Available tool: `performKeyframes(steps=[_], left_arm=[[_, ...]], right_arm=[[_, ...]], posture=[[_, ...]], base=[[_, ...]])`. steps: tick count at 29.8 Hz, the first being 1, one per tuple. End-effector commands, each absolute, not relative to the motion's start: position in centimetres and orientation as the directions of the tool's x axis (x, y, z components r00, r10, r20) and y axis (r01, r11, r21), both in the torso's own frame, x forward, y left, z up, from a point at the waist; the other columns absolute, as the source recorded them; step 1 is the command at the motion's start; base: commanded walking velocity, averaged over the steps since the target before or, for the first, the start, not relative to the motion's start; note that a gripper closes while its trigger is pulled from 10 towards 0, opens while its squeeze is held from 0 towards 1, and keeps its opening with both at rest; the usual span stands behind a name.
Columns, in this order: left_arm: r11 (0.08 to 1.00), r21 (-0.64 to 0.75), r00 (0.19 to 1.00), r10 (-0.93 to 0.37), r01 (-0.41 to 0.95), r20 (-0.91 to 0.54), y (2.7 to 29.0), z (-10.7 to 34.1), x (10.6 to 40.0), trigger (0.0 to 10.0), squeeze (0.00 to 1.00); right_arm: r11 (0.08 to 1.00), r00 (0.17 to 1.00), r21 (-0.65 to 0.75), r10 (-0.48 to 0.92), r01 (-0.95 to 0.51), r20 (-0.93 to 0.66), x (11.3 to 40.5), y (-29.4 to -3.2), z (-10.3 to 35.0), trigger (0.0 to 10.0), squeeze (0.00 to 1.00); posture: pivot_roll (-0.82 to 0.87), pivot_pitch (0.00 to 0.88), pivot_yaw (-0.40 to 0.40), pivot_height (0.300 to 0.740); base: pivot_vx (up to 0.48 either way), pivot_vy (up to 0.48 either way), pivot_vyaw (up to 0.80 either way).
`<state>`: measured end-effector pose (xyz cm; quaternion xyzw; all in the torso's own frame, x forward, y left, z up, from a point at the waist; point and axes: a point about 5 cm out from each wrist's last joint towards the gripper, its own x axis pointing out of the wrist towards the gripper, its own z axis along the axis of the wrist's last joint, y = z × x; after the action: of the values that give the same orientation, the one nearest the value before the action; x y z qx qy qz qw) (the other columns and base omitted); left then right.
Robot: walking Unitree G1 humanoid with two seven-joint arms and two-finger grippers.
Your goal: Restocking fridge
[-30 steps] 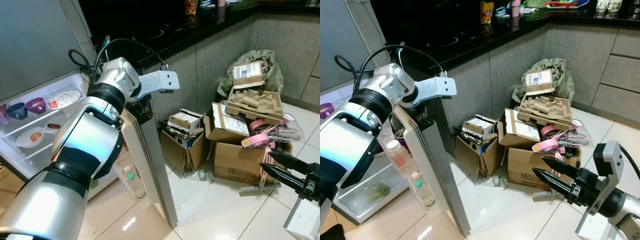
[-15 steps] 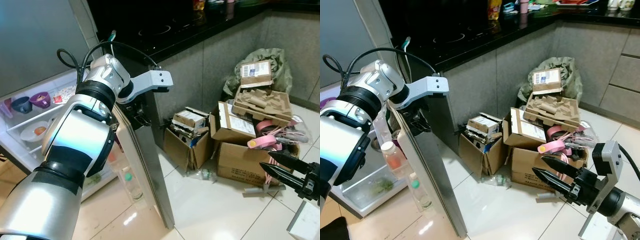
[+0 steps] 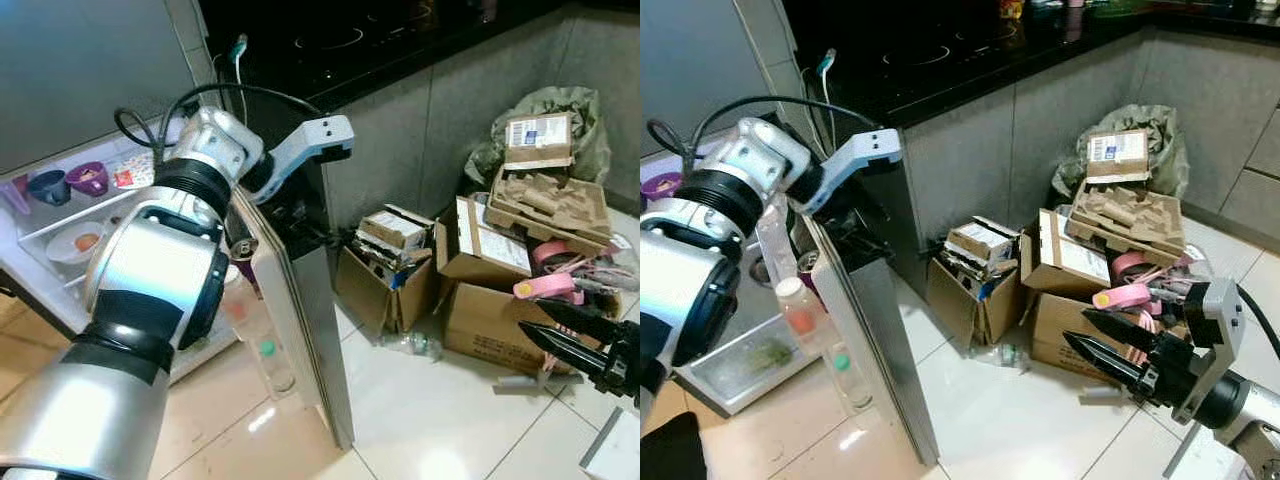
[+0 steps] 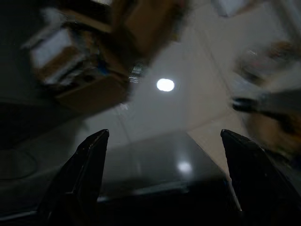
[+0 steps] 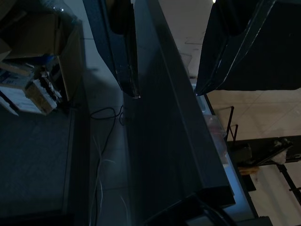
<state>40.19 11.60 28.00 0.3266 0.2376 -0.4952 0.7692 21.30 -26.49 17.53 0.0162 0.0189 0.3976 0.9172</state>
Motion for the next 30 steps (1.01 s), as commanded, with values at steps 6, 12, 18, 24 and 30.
performKeyframes(steps=[6,12,18,24,30], left_arm=[[0.431,0.315,0.53,-0.608,0.845,-0.591,10.4,27.0,40.9,10.0,0.0],[0.473,0.34,0.578,-0.582,0.813,-0.573,10.2,26.7,41.1,10.0,0.0],[0.536,0.384,0.637,-0.441,0.752,-0.633,11.5,24.7,41.3,10.0,0.0],[0.476,0.466,0.602,-0.183,0.746,-0.777,15.3,22.6,40.9,10.0,0.0],[0.396,0.505,0.569,-0.055,0.767,-0.821,17.7,23.0,40.6,10.0,0.0]], right_arm=[[0.683,0.683,0.041,0.73,-0.729,-0.024,21.4,-26.5,17.5,10.0,0.0],[0.683,0.683,0.04,0.731,-0.729,-0.023,21.4,-26.5,17.5,10.0,0.0],[0.677,0.677,0.034,0.736,-0.735,-0.015,21.5,-26.4,17.6,10.0,0.0],[0.669,0.669,0.02,0.743,-0.743,0.005,21.5,-26.3,18.1,10.0,0.0],[0.665,0.665,0.016,0.746,-0.747,0.014,21.6,-26.3,18.4,10.0,0.0]], posture=[[-0.2,0.0,0.084,0.732],[-0.2,0.0,0.084,0.732],[-0.2,0.0,0.086,0.732],[-0.2,0.0,0.086,0.732],[-0.19,0.0,0.085,0.732]], base=[[0.0,0.0,0.0],[0.0,0.0,0.0],[0.0,0.0,0.0],[0.0,0.0,0.0],[0.0,0.0,0.0]])
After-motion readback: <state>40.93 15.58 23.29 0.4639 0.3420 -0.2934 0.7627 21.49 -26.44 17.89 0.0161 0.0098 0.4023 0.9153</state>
